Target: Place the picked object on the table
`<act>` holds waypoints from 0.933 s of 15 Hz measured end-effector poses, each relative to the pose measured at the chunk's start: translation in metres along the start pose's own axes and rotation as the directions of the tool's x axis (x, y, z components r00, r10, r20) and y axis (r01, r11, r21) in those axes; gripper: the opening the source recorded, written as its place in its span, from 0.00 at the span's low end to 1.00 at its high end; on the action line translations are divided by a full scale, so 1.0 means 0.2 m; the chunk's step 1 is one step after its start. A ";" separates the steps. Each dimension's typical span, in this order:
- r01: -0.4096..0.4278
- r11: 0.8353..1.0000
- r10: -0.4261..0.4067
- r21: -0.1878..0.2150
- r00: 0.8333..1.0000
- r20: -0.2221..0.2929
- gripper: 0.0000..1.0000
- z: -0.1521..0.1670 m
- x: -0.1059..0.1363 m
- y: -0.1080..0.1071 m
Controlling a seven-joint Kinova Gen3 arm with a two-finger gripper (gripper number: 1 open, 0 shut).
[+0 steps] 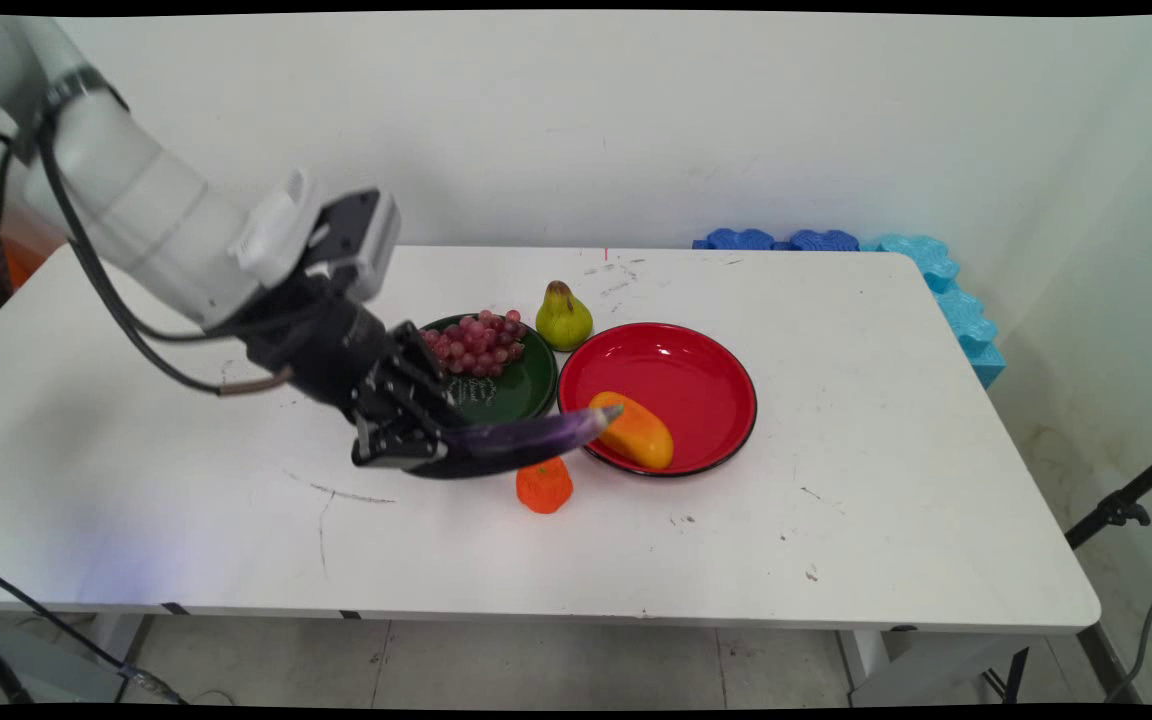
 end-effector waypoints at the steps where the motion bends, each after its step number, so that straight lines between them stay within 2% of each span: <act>1: -0.002 1.000 0.002 0.000 1.000 0.003 0.00 0.02 -0.01 0.00; 14: -0.018 0.999 0.020 -0.026 0.999 0.047 0.00 0.44 -0.22 0.04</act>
